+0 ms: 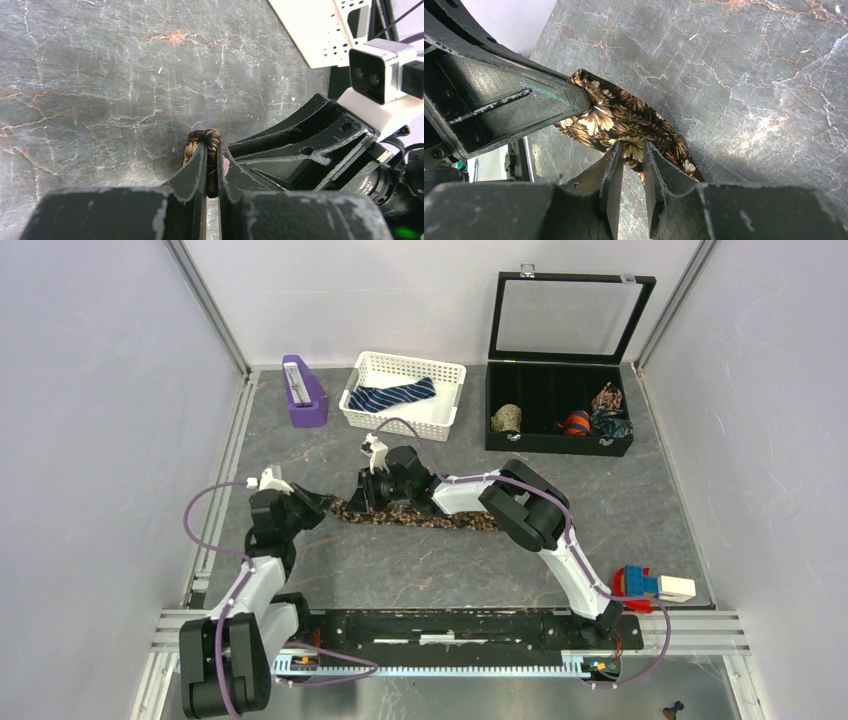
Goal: Roll the ties
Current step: Roll the tie at the center of the board.
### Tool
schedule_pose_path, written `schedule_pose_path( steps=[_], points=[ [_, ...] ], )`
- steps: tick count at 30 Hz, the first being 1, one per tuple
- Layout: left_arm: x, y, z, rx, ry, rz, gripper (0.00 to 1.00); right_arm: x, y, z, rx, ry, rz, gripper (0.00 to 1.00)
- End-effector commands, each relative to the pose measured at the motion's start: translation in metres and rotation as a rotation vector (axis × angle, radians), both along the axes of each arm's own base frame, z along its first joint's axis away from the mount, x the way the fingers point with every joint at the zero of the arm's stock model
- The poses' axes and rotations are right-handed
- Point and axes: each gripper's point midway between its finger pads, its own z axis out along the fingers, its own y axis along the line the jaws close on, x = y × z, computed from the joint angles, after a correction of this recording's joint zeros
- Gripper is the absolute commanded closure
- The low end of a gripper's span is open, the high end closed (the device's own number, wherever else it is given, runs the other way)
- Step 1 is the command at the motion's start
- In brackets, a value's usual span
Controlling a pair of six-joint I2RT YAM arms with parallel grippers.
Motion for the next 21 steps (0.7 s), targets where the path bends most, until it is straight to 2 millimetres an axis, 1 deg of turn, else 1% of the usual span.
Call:
schedule_pose_path(
  steps=[1, 4, 7, 11, 12, 14, 16, 21],
  points=[
    [0.004, 0.009, 0.004, 0.101, -0.01, 0.019, 0.98, 0.001, 0.006, 0.028, 0.064, -0.029, -0.004, 0.73],
    [0.006, 0.006, 0.006, 0.111, -0.014, 0.013, 0.98, -0.004, 0.013, 0.024, 0.065, -0.021, 0.01, 0.74],
    [0.007, 0.003, 0.01, 0.125, -0.021, 0.01, 0.98, -0.005, 0.017, 0.02, 0.068, -0.011, 0.01, 0.74],
    [0.007, -0.001, 0.018, 0.159, -0.034, 0.006, 0.98, -0.007, 0.02, 0.021, 0.08, -0.005, 0.011, 0.75],
    [0.007, 0.001, 0.021, 0.173, -0.041, 0.016, 0.98, -0.007, 0.02, 0.022, 0.082, -0.006, 0.011, 0.75],
    [0.005, -0.006, 0.026, 0.2, -0.05, 0.002, 0.98, -0.007, 0.02, 0.023, 0.085, -0.007, 0.013, 0.75],
    [0.005, -0.007, 0.029, 0.22, -0.053, 0.002, 0.98, -0.007, 0.021, 0.024, 0.088, -0.006, 0.017, 0.75],
    [0.004, -0.014, 0.028, 0.235, -0.05, -0.011, 0.98, -0.01, 0.022, 0.022, 0.094, -0.002, 0.025, 0.75]
  ],
)
